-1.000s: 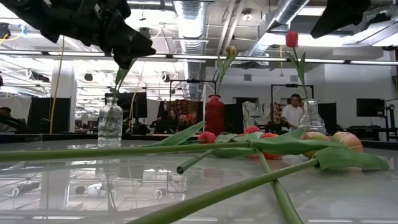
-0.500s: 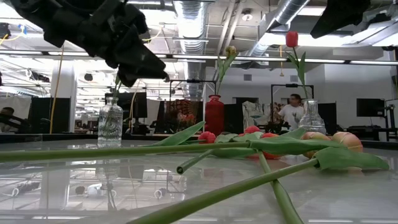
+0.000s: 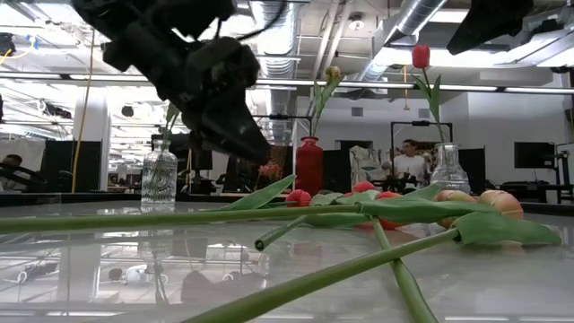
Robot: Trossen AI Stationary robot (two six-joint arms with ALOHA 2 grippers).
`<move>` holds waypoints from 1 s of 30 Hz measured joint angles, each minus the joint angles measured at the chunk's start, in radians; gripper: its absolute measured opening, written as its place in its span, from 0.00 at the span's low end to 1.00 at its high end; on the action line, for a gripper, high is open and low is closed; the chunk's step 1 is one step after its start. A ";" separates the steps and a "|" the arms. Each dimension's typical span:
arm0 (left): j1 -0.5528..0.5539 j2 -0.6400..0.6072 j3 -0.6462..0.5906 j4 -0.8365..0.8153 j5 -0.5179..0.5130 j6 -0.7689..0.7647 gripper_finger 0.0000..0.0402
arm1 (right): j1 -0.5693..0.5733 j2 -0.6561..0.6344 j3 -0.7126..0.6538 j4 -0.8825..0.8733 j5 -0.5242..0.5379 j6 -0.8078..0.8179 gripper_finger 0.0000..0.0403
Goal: Sort flowers into vase by color
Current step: Put the left red flower into the top right transparent vase
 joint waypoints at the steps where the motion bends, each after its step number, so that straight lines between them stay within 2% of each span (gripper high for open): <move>1: 0.000 0.013 0.017 -0.024 0.011 -0.009 0.31 | 0.000 0.000 0.000 0.000 0.000 0.000 0.30; 9: 0.000 0.094 0.086 -0.064 0.100 -0.092 0.31 | 0.000 0.000 0.000 -0.001 0.000 0.000 0.30; 21: 0.000 0.092 0.086 -0.190 0.066 -0.133 0.31 | 0.000 0.000 0.000 -0.002 0.000 0.000 0.30; 30: -0.021 0.109 0.086 -0.170 0.045 -0.163 0.31 | 0.000 0.000 0.000 -0.002 0.000 0.000 0.30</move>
